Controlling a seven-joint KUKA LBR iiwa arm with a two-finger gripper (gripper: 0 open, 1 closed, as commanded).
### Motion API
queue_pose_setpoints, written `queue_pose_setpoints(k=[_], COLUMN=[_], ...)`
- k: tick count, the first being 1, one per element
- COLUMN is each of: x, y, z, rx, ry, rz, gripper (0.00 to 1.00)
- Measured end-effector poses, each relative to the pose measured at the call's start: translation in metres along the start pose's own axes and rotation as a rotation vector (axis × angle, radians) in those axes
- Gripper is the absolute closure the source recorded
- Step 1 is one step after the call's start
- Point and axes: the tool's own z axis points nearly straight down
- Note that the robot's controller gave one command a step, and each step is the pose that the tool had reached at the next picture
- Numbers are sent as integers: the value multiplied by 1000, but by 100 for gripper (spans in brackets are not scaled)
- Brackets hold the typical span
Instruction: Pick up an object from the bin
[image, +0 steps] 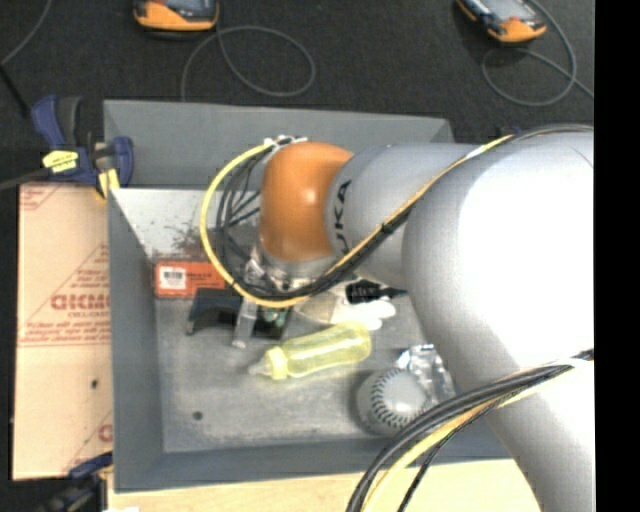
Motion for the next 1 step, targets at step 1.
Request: queue_pose_setpoints(k=[1], x=[1], y=[-1], z=[-14], rx=[2], ry=[3], rz=[1], gripper=[100])
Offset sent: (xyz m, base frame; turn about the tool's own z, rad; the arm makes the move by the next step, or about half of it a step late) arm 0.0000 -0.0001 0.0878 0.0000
